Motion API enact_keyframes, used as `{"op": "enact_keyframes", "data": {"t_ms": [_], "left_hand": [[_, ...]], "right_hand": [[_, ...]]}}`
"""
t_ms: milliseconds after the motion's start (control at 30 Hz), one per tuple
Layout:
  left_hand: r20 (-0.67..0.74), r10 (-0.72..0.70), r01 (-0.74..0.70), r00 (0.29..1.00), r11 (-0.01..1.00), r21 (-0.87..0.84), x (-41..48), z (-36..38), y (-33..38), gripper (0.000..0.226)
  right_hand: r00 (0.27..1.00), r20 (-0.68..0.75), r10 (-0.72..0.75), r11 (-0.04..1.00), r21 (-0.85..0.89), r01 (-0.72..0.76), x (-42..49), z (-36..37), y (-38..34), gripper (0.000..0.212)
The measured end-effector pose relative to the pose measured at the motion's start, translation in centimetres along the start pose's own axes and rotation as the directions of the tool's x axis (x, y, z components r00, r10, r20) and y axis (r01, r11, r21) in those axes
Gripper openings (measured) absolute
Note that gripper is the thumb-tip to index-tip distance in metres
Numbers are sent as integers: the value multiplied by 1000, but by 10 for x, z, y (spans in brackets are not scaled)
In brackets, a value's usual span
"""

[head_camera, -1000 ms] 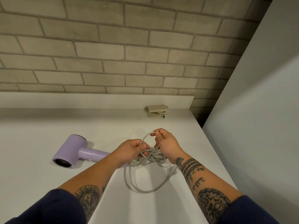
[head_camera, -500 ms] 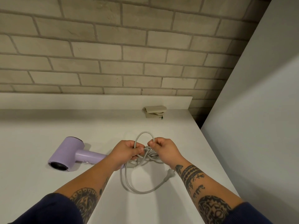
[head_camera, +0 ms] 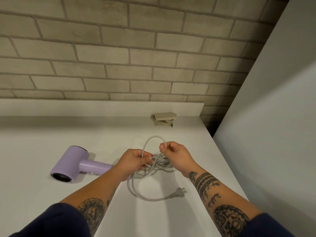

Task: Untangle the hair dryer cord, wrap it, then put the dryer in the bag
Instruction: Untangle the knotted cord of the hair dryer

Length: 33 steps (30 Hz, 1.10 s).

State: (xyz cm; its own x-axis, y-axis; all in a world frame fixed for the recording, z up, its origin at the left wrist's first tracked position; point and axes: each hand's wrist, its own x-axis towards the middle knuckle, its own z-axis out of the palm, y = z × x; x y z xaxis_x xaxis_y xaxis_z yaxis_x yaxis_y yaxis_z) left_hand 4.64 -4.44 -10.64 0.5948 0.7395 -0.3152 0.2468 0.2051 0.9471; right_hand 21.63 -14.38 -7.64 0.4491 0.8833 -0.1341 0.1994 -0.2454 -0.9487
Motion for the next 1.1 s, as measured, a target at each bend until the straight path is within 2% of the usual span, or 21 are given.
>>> {"op": "enact_keyframes", "data": {"t_ms": [67, 133, 267, 433, 533, 667, 800, 867, 933, 1000, 1067, 1100], "left_hand": [[5, 4, -4, 1000, 1000, -2, 1, 0, -1, 10], [20, 5, -5, 1000, 1000, -2, 1, 0, -1, 11], [48, 6, -7, 999, 1000, 10, 1, 0, -4, 13], [43, 13, -14, 999, 1000, 18, 1, -2, -7, 12], [49, 15, -16, 999, 1000, 14, 1, -2, -6, 11], [48, 5, -4, 999, 1000, -16, 1, -3, -5, 11], [21, -29, 31, 999, 997, -72, 1, -3, -2, 13], [30, -21, 23, 999, 998, -55, 1, -2, -2, 13], [54, -2, 3, 999, 1000, -9, -1, 0, -1, 14], [95, 8, -15, 995, 997, 80, -2, -1, -3, 20], [155, 27, -74, 988, 949, 308, -3, -9, -5, 32], [169, 23, -103, 985, 870, 481, -3, -15, -6, 33]], "right_hand": [[997, 70, 18, 1000, 4, -19, 0, 3, 6, 16], [997, 60, 39, 999, 2, -39, 1, 7, 10, 15], [998, -33, 53, 998, -39, -54, 8, 8, 10, 16], [982, -191, -15, 999, -41, 7, 13, -3, -3, 17], [972, -232, -37, 999, -29, 31, 15, -3, -7, 15], [974, -227, -12, 1000, -22, 7, 10, 1, -4, 19], [978, -205, -26, 986, -167, -9, -3, 0, 11, 38], [992, -123, -27, 988, -152, 8, -11, 3, 18, 30], [998, -56, 0, 996, -89, -5, -15, 10, 23, 16], [995, -93, 23, 999, -44, -27, -14, 14, 24, 9], [986, -157, 59, 998, -30, -64, -9, 16, 25, 11], [980, -181, 80, 996, -23, -85, -8, 16, 26, 12]]}}
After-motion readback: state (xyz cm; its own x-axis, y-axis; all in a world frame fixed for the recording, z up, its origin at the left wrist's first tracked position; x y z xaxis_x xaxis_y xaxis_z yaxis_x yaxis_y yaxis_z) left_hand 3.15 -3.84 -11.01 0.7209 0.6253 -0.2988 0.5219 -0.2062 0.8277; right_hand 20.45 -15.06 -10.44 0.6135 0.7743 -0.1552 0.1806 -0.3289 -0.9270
